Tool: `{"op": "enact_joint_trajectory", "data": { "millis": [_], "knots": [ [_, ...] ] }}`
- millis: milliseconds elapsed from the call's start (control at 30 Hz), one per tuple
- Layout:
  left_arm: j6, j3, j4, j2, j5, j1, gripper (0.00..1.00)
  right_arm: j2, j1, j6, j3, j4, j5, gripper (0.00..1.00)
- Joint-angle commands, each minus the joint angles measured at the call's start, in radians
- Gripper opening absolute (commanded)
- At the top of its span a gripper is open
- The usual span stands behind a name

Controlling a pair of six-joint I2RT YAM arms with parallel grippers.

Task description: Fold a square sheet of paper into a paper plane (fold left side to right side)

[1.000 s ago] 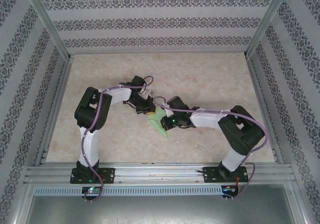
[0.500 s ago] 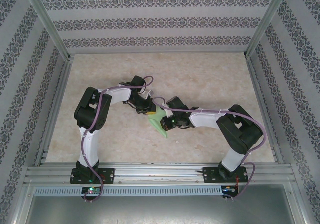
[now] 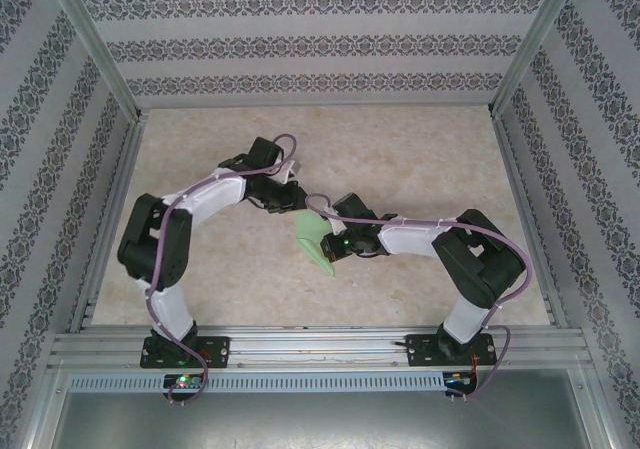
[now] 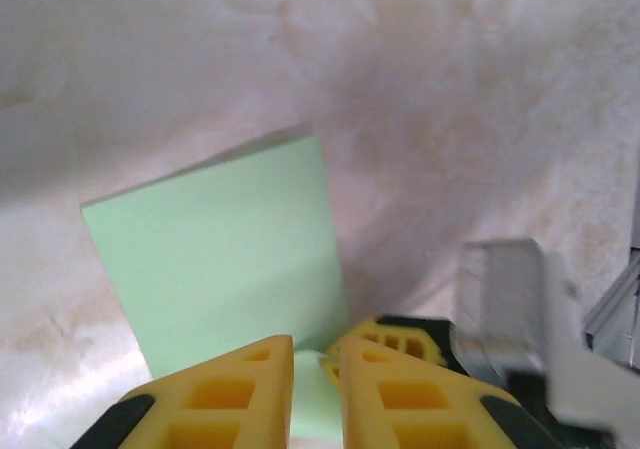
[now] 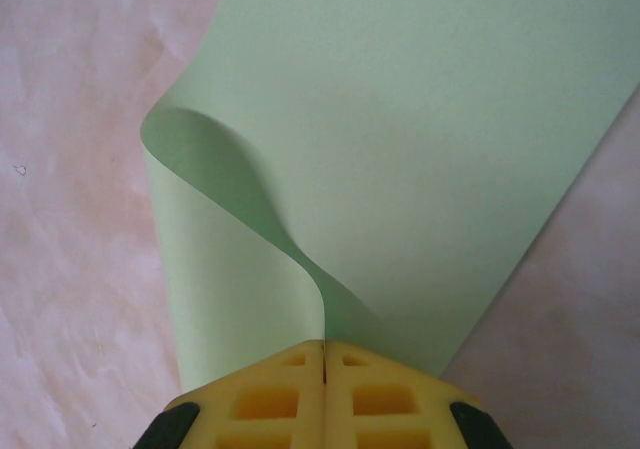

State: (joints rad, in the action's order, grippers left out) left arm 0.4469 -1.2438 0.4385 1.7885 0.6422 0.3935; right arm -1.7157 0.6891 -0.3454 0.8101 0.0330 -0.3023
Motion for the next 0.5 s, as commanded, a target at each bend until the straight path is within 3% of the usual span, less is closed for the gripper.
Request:
{"op": "enact_joint_trajectory", "data": {
  "millis": [0,267,467],
  "knots": [
    [0.023,0.112,-0.08,-0.064,0.034,-0.009,0.17,-0.029,-0.008,0.002,-0.016,0.042,0.009,0.0],
    [0.177,0.392,-0.394,-0.183,0.184,0.003,0.15,-0.031,-0.01,-0.004,-0.022,0.03,-0.003,0.0],
    [0.257,0.46,-0.524,-0.162,0.211,0.041,0.17,-0.038,-0.01,-0.009,-0.022,0.029,-0.008,0.0]
  ]
}}
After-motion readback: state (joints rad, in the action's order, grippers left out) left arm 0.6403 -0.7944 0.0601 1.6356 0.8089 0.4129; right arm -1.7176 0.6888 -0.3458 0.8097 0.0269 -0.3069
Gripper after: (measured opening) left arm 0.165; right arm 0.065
